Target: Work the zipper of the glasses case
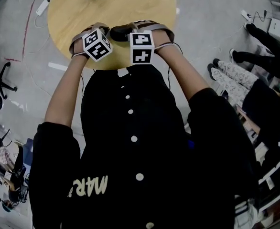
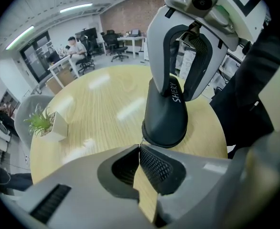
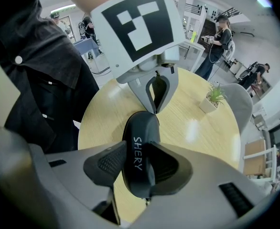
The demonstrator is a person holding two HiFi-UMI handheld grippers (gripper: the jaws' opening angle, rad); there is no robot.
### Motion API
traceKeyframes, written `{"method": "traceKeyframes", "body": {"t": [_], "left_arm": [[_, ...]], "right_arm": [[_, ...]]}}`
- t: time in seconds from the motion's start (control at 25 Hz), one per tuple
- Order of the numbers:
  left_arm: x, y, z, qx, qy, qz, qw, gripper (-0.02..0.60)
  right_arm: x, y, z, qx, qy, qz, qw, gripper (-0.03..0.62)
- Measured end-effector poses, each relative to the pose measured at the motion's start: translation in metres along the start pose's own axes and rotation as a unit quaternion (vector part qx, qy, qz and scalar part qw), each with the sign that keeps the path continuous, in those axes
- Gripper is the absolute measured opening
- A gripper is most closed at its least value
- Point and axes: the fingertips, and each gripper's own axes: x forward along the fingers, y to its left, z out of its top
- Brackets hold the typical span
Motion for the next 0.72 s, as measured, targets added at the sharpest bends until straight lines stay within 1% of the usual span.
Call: {"method": "traceKeyframes", "body": {"t": [0.12,0.2,0.44,0.52,0.72], "left_arm": [[0.001,0.002,0.002,0.021,0.002,-0.007,0.9998,0.006],[0.002,0.002,0.005,0.041,0.005,-0.012,0.9991,0.008],[0.001,0.006,0.011,0.107,0.015,-0.032,0.9936,0.009],[-0.001,0.006,0.014,0.12,0.015,-0.036,0.992,0.009],[0.0,0.006,0.016,0.138,0.015,-0.035,0.9898,0.009]], "right_arm": [[0.0,-0.001,0.0,-0.001,-0.002,0.0,1.0,0.161],[0.0,-0.001,-0.001,-0.002,-0.002,-0.001,1.0,0.161],[0.001,-0.001,0.001,-0.002,0.0,0.004,1.0,0.163],[0.002,-0.001,0.002,-0.002,0.001,0.005,1.0,0.163],[0.002,0.0,0.001,-0.001,0.0,0.003,1.0,0.163]]}}
